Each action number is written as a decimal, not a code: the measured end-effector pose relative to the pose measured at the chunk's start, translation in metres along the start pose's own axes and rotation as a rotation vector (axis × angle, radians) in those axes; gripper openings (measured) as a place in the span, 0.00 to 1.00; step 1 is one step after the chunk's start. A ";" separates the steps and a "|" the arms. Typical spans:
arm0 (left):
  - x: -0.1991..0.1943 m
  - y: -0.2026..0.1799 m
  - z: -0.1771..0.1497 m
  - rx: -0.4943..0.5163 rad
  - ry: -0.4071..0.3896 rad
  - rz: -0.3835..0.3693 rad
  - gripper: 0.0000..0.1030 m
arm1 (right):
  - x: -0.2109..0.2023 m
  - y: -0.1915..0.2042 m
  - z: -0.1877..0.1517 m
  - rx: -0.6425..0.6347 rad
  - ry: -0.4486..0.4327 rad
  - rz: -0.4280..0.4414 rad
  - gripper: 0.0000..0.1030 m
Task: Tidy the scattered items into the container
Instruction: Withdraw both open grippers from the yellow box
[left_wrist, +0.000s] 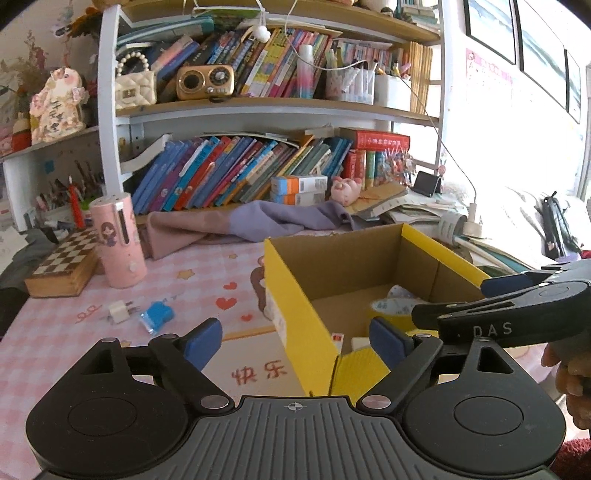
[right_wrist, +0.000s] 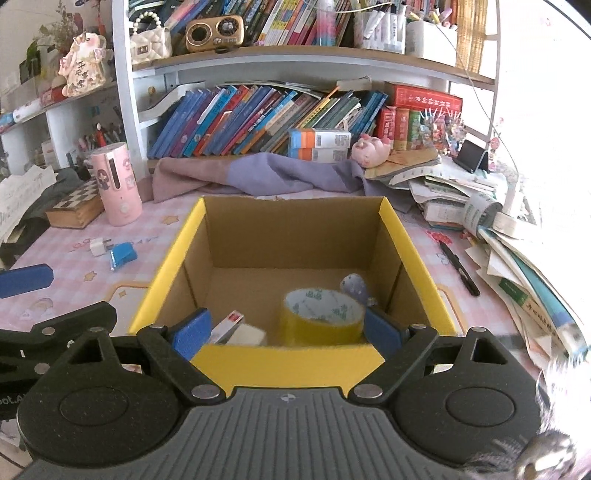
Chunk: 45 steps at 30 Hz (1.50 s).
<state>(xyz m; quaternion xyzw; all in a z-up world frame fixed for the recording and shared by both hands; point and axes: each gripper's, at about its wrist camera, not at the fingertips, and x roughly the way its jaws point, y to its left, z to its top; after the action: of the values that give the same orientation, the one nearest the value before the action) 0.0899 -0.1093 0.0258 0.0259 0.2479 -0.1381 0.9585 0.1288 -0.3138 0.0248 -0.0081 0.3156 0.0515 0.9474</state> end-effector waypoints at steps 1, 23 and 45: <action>-0.005 0.003 -0.002 -0.001 -0.002 -0.002 0.87 | -0.005 0.005 -0.003 0.002 -0.001 -0.006 0.87; -0.072 0.066 -0.046 0.020 0.039 -0.054 0.87 | -0.063 0.091 -0.063 0.075 0.020 -0.081 0.87; -0.100 0.107 -0.074 -0.025 0.103 0.003 0.88 | -0.063 0.157 -0.084 0.006 0.115 0.004 0.87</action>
<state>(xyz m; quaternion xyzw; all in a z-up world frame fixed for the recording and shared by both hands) 0.0010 0.0279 0.0072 0.0212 0.2988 -0.1321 0.9449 0.0124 -0.1676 -0.0023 -0.0077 0.3697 0.0519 0.9277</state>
